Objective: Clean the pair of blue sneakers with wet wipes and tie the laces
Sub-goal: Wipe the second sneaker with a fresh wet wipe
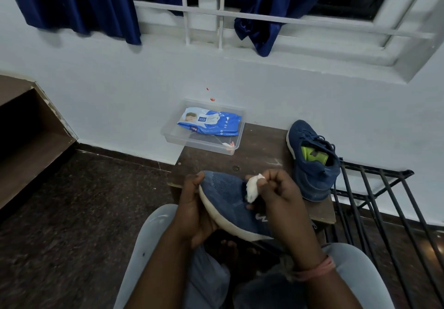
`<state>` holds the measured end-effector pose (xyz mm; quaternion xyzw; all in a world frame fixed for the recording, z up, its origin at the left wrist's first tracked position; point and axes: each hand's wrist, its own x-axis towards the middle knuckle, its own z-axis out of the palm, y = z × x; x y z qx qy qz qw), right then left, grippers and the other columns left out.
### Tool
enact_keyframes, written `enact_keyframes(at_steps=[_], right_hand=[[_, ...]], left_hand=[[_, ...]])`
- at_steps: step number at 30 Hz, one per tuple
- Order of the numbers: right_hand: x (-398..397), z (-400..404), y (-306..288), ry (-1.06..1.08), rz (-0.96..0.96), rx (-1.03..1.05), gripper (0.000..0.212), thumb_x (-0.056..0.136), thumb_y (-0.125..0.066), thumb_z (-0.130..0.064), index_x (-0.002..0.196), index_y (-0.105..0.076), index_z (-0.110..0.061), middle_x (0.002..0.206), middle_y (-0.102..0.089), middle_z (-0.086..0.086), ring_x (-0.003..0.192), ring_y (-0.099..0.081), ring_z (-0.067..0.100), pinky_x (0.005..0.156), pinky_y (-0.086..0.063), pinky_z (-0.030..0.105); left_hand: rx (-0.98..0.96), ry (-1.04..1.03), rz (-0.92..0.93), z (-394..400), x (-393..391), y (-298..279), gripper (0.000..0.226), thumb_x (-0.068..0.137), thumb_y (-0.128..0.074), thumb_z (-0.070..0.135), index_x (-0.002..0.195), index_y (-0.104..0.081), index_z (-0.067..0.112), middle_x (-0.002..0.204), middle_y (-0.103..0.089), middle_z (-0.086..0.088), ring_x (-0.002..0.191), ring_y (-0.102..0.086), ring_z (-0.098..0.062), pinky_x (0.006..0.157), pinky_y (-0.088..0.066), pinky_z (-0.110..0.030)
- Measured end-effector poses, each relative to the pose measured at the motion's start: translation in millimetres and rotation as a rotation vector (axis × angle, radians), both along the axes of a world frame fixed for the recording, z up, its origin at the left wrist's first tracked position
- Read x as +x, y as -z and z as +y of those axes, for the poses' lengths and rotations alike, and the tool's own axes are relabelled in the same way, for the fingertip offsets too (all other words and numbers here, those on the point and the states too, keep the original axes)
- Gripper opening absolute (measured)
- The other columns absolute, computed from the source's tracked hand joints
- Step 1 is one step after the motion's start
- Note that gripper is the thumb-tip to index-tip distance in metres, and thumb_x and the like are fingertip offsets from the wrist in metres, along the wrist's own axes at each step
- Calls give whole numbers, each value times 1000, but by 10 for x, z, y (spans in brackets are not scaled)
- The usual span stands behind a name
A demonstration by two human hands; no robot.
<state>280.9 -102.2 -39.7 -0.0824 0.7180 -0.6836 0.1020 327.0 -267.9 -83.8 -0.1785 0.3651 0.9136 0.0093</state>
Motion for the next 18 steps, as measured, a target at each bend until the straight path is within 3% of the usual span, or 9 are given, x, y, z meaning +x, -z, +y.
enact_keyframes(at_steps=[2, 3, 6, 10, 12, 14, 16, 18], right_hand=[[15, -53, -74, 15, -196, -303, 6, 99, -56, -5, 94, -55, -7, 92, -72, 26, 72, -68, 37, 59, -57, 38], [36, -67, -105, 15, -239, -381, 5, 97, -58, -2, 99, -55, -5, 93, -72, 26, 71, -68, 35, 58, -58, 37], [96, -83, -170, -37, -265, -457, 29, 90, -66, -2, 117, -60, -8, 91, -72, 18, 70, -68, 26, 58, -59, 34], [180, -113, -301, -70, -94, -247, 16, 88, -71, -10, 103, -72, -7, 82, -75, 14, 62, -69, 23, 53, -55, 30], [187, -144, -315, -31, 32, -135, 5, 91, -70, -10, 93, -74, -9, 75, -74, 11, 59, -68, 22, 54, -54, 35], [177, -197, -292, 6, 165, -16, 7, 94, -68, -14, 88, -72, -12, 73, -73, 6, 54, -65, 20, 52, -52, 35], [134, -275, -238, 27, 342, 129, 7, 95, -68, -14, 92, -72, -18, 81, -73, -4, 65, -68, 12, 65, -54, 28], [92, -372, -206, 24, 564, 324, 16, 93, -67, -9, 100, -74, -22, 96, -72, -13, 90, -64, -2, 86, -46, 13]], left_hand=[[-29, -15, 10, 54, 6, -23, 76, 86, -41, 60, 120, -73, 0, 124, -67, -28, 107, -70, -37, 86, -60, -45], [-36, -31, 8, 51, 13, -7, 77, 87, -40, 60, 124, -70, 0, 127, -66, -29, 110, -69, -38, 88, -59, -45], [22, -117, 26, -56, 21, 24, 79, 93, -33, 60, 144, -53, 3, 140, -56, -30, 131, -55, -43, 108, -44, -52], [121, -232, 142, -116, 15, -40, 79, 93, -27, 57, 147, -50, 4, 144, -53, -30, 131, -52, -43, 103, -48, -50], [125, -259, 167, -72, -12, -49, 79, 91, -29, 56, 147, -50, 5, 146, -52, -29, 137, -47, -46, 109, -41, -52], [98, -291, 137, -46, -48, 3, 78, 91, -31, 55, 148, -49, 7, 146, -52, -27, 141, -41, -48, 111, -38, -54], [116, -295, 134, -44, -58, 19, 77, 93, -27, 55, 150, -46, 7, 145, -54, -26, 139, -45, -46, 109, -42, -53], [168, -302, 148, -37, -47, -23, 71, 99, -21, 52, 145, -49, 5, 133, -65, -21, 123, -63, -39, 99, -53, -50]])
